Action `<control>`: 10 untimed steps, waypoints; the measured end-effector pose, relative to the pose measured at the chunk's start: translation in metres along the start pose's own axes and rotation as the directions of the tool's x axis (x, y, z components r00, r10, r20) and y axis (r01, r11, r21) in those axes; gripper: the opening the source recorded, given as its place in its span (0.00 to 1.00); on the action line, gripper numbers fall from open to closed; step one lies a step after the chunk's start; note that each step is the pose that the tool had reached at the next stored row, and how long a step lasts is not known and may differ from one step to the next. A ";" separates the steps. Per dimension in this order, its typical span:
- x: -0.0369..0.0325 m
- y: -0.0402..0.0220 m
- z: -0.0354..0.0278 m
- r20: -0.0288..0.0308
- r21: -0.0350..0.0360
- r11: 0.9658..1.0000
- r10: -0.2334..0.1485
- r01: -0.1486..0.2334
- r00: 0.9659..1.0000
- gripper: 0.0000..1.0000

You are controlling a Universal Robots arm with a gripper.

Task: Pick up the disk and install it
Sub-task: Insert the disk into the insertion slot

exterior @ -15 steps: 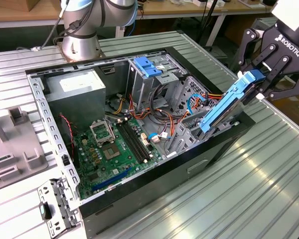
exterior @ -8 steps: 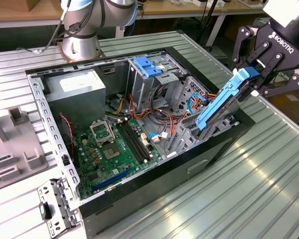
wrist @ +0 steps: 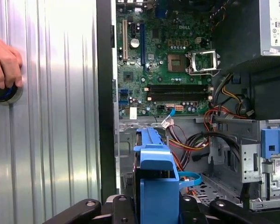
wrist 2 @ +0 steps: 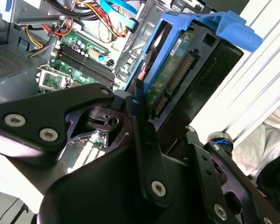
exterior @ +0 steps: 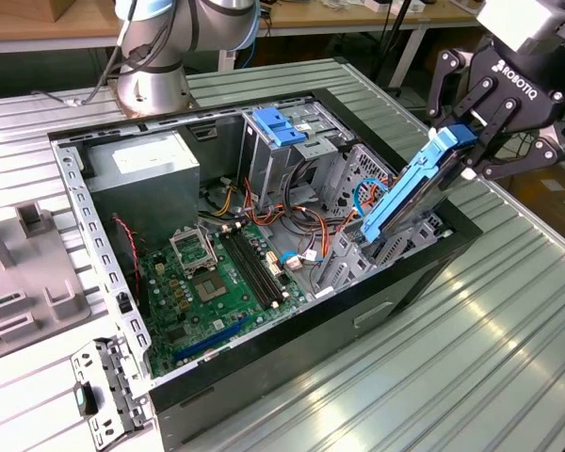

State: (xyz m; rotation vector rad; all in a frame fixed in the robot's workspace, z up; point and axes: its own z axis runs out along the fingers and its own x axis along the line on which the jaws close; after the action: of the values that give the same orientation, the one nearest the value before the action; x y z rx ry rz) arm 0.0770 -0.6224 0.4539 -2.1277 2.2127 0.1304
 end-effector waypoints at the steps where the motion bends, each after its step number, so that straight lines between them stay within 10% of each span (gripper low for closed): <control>1: -0.0005 0.0000 0.0007 0.000 0.000 1.000 0.000 0.000 1.000 0.36; 10: -0.0055 0.0001 0.0084 0.000 0.000 1.000 0.000 0.000 1.000 0.36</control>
State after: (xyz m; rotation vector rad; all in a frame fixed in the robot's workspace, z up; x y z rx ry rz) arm 0.0770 -0.6161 0.4462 -2.1277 2.2126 0.1305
